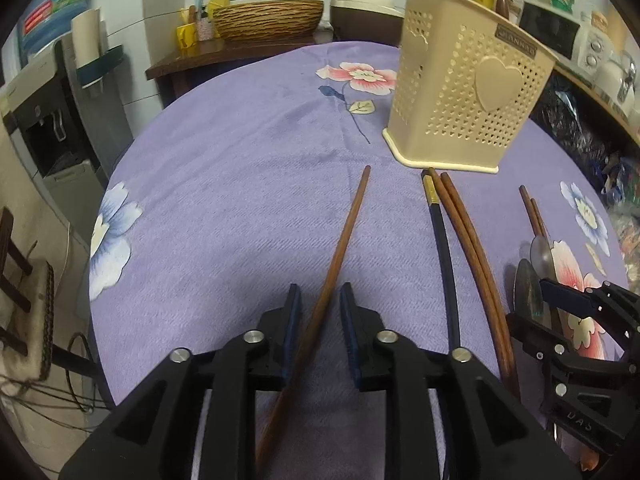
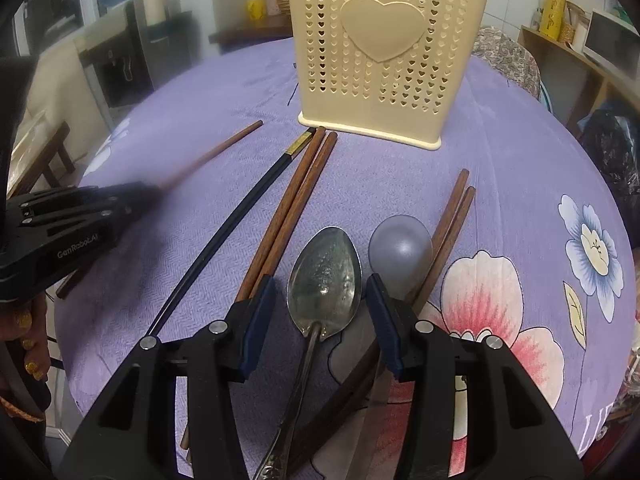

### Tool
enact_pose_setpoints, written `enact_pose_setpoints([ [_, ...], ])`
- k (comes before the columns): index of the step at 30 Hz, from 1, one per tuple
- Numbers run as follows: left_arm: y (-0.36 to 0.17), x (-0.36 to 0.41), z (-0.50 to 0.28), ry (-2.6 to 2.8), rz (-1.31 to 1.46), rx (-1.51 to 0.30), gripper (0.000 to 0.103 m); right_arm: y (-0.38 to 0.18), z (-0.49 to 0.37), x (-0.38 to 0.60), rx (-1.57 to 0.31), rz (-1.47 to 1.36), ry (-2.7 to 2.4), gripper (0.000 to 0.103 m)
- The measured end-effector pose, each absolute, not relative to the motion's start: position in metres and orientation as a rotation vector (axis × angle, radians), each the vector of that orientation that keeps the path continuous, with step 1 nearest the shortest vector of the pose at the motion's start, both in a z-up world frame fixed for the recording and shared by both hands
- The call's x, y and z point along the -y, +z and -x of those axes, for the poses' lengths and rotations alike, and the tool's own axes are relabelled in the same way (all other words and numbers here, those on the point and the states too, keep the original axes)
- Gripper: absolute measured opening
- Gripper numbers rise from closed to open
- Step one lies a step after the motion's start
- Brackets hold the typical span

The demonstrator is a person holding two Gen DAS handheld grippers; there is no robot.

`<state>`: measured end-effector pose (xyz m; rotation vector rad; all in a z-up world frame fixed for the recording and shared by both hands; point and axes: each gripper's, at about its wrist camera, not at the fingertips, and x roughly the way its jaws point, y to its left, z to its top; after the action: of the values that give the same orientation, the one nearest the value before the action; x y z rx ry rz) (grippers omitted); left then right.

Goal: Organize utensils
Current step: 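Grasp a metal spoon with the right tool while the left tool grasps a wooden chopstick, then lift the spoon and chopstick and carry both over the cream holder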

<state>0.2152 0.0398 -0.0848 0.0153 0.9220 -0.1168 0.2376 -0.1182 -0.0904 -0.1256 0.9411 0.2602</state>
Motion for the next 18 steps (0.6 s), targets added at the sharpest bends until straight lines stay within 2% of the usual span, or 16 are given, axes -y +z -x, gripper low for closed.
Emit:
enact_pose_setpoints([
  [2, -0.084, -0.033, -0.224, -0.121, -0.049, -0.937, 0.032, -0.090, -0.238, 0.118, -0.945, 0.125, 0.262, 0.048],
  [12, -0.081, -0.011, -0.282, -0.170, -0.126, -0.987, 0.030, -0.090, -0.242, 0.120, -0.948, 0.117, 0.271, 0.048],
  [17, -0.081, 0.000, -0.290, -0.178, -0.154, -0.969, 0.009, -0.090, -0.243, 0.122, -0.938, 0.113, 0.265, 0.039],
  [18, -0.081, 0.002, -0.291, -0.174, -0.163, -0.964, 0.009, -0.090, -0.243, 0.122, -0.937, 0.112, 0.268, 0.038],
])
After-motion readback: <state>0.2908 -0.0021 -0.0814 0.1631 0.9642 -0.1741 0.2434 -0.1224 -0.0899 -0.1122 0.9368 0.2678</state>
